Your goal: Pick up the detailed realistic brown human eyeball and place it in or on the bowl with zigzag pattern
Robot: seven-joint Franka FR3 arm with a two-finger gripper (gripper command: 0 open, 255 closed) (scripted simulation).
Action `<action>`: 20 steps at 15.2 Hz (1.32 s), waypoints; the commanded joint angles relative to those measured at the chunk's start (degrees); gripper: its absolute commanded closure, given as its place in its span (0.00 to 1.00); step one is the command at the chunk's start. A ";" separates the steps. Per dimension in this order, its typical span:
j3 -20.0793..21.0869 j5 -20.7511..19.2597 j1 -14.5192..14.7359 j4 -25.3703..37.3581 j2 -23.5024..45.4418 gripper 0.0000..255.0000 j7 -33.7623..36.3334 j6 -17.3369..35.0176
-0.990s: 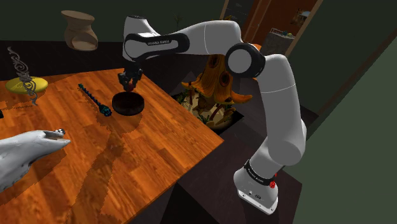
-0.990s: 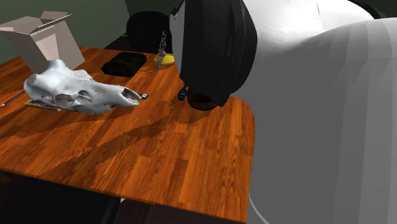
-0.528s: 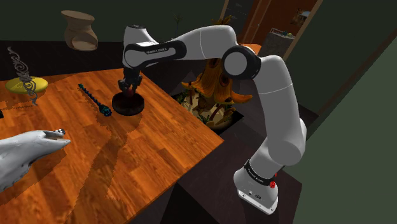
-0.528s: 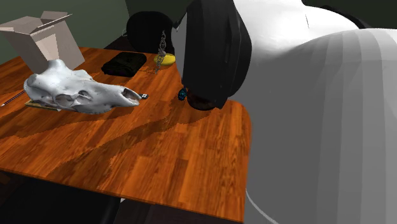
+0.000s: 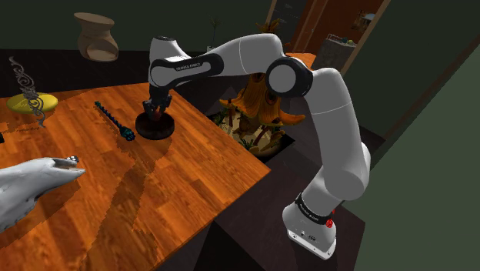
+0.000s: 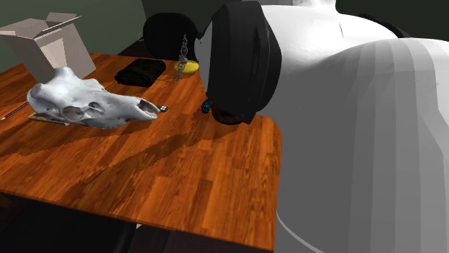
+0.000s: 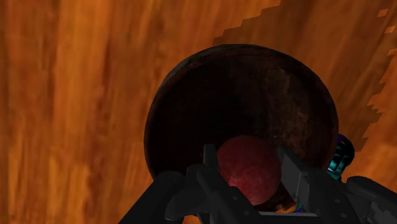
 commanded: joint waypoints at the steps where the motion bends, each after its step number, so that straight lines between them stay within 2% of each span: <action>1: 0.00 0.00 0.00 0.00 0.00 1.00 0.00 0.02; 2: 0.00 0.00 0.00 0.00 0.00 1.00 0.00 0.02; 3: 0.00 0.00 0.00 0.00 0.00 0.00 0.00 0.02; 8: 0.00 0.00 0.00 0.00 0.01 0.00 0.00 0.02; 12: 0.56 0.69 -0.36 0.53 -4.05 0.00 -0.36 -4.55; 20: 0.56 0.69 -0.36 0.53 -4.05 0.00 -0.36 -4.55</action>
